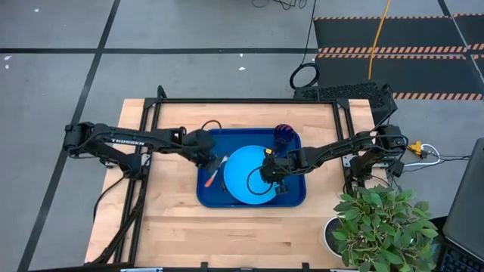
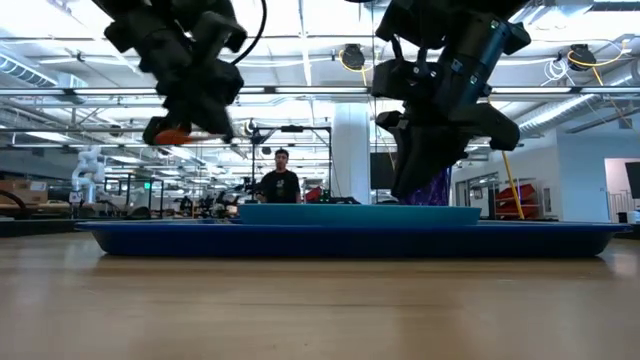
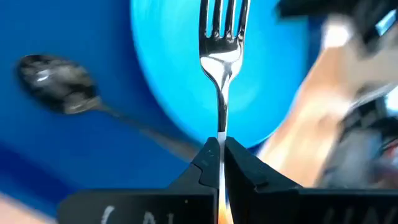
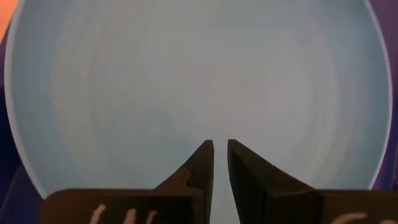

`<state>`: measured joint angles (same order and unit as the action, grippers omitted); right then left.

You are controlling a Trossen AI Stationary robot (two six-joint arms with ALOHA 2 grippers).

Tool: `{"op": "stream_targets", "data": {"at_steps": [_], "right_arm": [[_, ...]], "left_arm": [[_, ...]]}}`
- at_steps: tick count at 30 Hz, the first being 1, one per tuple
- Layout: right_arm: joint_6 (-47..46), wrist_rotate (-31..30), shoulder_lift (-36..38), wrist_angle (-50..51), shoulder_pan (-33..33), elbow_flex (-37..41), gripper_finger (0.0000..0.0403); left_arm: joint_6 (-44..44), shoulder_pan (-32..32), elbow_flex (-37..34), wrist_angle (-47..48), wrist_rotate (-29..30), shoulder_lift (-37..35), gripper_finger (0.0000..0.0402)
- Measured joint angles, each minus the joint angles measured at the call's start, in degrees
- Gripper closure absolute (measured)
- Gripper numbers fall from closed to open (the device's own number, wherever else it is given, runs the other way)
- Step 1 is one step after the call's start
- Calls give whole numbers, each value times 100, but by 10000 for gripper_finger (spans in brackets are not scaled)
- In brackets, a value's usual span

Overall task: Pick and place plate/cup/fork/spoon on tray
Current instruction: Put the orange fork on the blue serving tray to the left of the black spoon

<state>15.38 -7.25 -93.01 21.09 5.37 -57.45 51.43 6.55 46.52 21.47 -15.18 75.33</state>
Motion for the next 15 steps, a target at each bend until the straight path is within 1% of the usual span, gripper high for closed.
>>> {"op": "stream_targets", "data": {"at_steps": [2,4,9,11,15], "right_arm": [[104,1,0,76,0,0,362],[198,2,0,130,0,0,362],[426,2,2,176,0,0,362],[540,2,2,169,0,0,362],[589,0,2,143,0,0,362]], "left_arm": [[447,22,0,-240,20,-2,396],[696,14,0,-237,163,-2,398],[881,-137,-30,-150,498,-2,398],[975,-193,-131,-198,527,-4,398],[1471,-318,-533,-220,591,-4,397]]}}
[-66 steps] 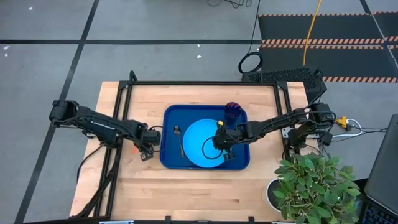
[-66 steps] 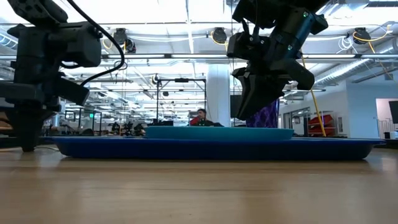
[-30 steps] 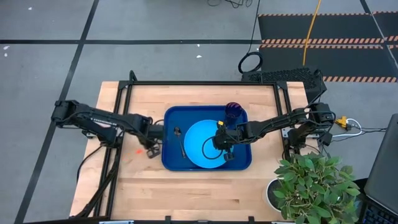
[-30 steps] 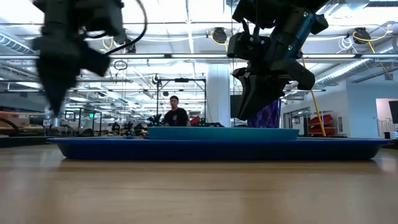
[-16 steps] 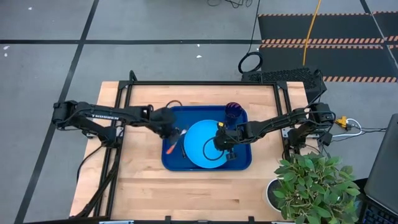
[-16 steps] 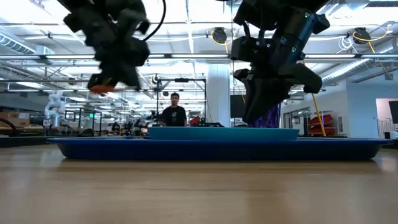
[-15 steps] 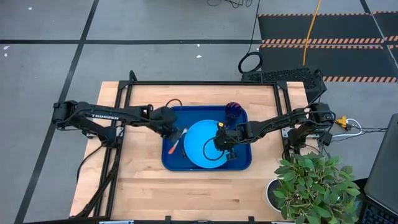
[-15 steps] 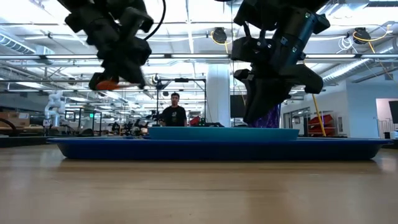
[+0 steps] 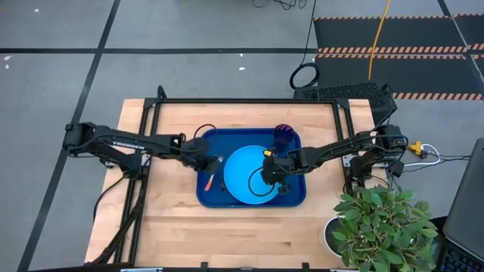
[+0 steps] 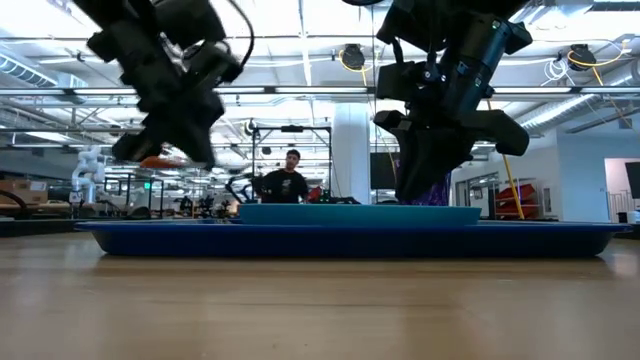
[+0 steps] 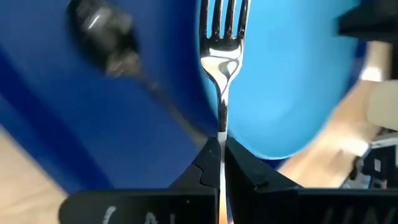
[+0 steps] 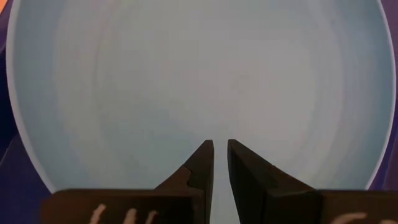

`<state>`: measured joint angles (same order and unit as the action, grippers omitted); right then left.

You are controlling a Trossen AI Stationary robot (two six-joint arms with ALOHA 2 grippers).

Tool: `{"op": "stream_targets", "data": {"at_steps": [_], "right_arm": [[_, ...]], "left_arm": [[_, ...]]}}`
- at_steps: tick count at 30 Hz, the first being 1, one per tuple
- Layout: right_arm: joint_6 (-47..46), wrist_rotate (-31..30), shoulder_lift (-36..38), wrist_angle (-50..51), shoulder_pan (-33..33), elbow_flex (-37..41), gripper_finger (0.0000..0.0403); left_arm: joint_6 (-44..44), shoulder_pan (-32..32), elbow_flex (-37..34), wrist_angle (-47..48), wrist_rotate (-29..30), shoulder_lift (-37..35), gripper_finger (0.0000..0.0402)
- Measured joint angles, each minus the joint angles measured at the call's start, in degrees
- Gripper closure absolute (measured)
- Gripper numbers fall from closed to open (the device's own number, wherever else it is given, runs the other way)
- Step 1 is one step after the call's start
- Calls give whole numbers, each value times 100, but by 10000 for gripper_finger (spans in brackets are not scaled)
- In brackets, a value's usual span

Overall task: Pick and place plate/cup/fork/spoon on tray
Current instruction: Put the orange fork on the blue serving tray to the left of the black spoon

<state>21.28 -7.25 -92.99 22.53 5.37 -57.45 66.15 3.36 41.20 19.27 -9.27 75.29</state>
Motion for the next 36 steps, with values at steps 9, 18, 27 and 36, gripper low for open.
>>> {"op": "stream_targets", "data": {"at_steps": [9,18,27,36], "right_arm": [[-387,3,0,33,0,0,362],[-516,2,0,86,137,0,362],[-500,-5,0,87,227,0,362],[-451,-7,0,87,225,0,362]], "left_arm": [[589,-78,-436,-1541,-104,-1,396],[100,-75,-438,-1185,338,0,393],[558,-84,-440,-1494,465,0,392],[1009,-366,-448,-557,961,3,392]]}}
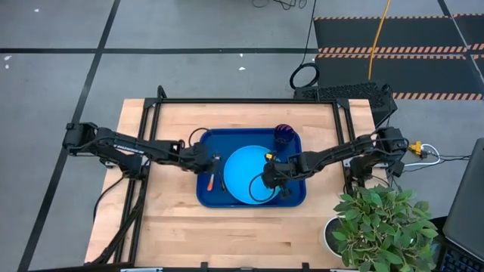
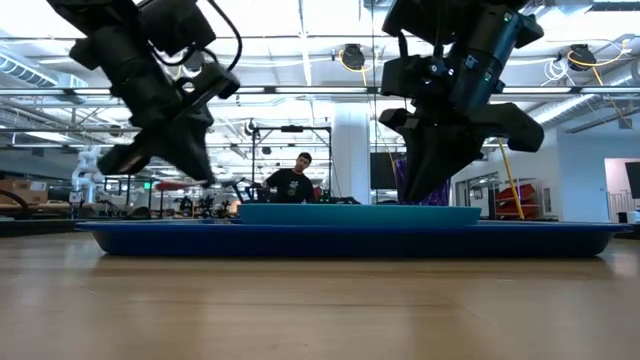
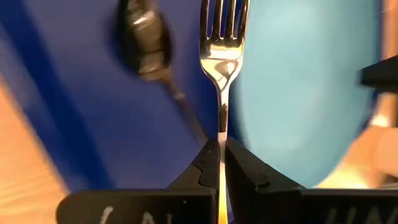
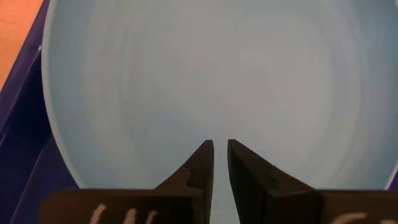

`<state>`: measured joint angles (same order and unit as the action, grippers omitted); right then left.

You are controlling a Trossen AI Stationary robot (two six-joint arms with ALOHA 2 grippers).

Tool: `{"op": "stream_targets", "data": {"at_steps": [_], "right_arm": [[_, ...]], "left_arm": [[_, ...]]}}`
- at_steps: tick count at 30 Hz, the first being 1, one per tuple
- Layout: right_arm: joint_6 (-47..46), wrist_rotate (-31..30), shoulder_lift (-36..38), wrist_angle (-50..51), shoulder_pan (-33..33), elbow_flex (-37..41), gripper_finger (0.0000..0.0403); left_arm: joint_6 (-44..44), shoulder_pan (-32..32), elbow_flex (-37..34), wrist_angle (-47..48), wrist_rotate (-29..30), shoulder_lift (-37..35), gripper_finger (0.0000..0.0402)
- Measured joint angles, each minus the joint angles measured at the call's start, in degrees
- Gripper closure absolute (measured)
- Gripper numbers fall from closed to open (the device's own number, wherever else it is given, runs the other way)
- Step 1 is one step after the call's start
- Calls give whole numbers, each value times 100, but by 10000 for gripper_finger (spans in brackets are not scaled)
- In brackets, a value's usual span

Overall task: Pick and place plate/cup/fork/spoon on tray
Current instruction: Put the orange fork on the blue serving tray to the left of the black spoon

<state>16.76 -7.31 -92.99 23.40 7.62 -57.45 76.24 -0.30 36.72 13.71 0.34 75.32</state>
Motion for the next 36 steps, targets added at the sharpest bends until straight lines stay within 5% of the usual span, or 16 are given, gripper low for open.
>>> {"op": "stream_targets", "data": {"at_steps": [9,17,29,36], "right_arm": [[62,-4,0,1,0,0,362],[88,-5,0,-19,0,0,362],[106,-4,0,-87,0,0,362],[106,-4,0,-85,0,0,362]], "left_arm": [[514,-111,-308,-243,-239,-1,392],[1116,-145,-944,-1540,-330,-1,392],[1111,-146,-1074,-1484,63,-1,391],[1258,-210,-1074,-666,120,-1,369]]}}
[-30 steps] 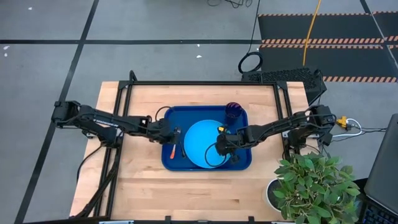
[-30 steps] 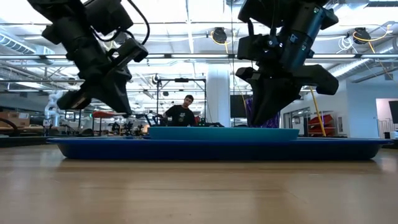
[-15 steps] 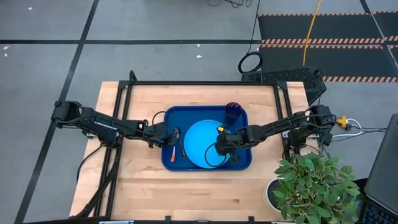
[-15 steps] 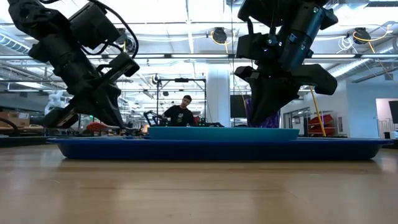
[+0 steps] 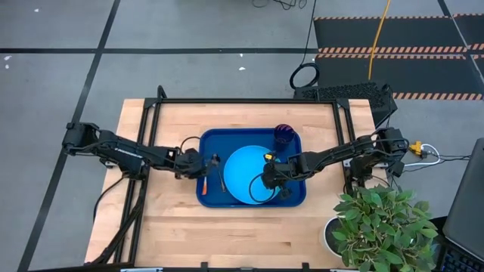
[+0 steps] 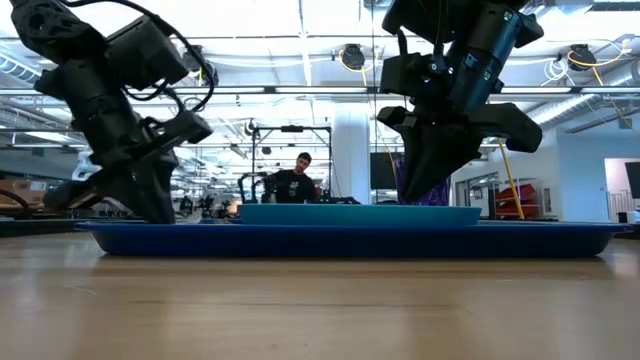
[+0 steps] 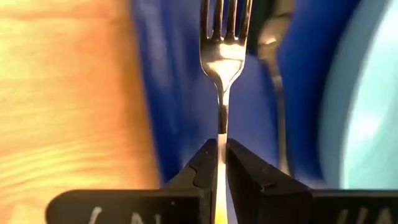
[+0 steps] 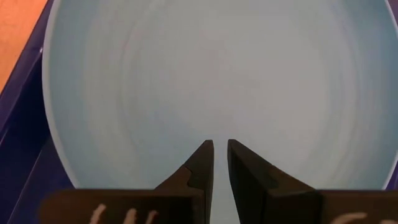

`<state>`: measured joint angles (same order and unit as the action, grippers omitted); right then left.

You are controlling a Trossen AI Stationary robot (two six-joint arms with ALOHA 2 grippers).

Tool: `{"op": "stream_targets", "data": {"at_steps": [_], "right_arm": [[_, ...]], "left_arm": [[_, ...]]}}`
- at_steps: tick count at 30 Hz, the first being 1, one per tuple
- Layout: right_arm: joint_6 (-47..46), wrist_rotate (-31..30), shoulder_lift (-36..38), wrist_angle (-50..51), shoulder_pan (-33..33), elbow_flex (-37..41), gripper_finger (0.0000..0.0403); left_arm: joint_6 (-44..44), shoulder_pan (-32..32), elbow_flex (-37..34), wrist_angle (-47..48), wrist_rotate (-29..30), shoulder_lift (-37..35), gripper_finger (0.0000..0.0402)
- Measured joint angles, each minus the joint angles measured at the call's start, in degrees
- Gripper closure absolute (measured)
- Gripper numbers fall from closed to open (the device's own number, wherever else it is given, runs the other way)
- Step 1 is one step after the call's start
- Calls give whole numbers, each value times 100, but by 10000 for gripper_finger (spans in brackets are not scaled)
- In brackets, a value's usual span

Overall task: Pick and place plate/cup/fork/spoon on tray
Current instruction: Put the orange fork on the blue serving tray to the left of the black spoon, then adjust the blue fork and black spoon on the blue serving tray

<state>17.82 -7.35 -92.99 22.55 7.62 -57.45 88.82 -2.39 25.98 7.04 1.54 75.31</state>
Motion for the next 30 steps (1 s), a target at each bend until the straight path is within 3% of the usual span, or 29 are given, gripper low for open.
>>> {"op": "stream_targets", "data": {"at_steps": [16,26,30], "right_arm": [[26,0,0,-63,0,0,362],[90,0,0,-137,0,0,362],[98,-5,0,-248,0,0,362]], "left_arm": [[-271,11,0,-50,-154,0,364],[-1050,215,0,-117,-167,0,364],[-1760,348,0,-375,-166,0,364]]}}
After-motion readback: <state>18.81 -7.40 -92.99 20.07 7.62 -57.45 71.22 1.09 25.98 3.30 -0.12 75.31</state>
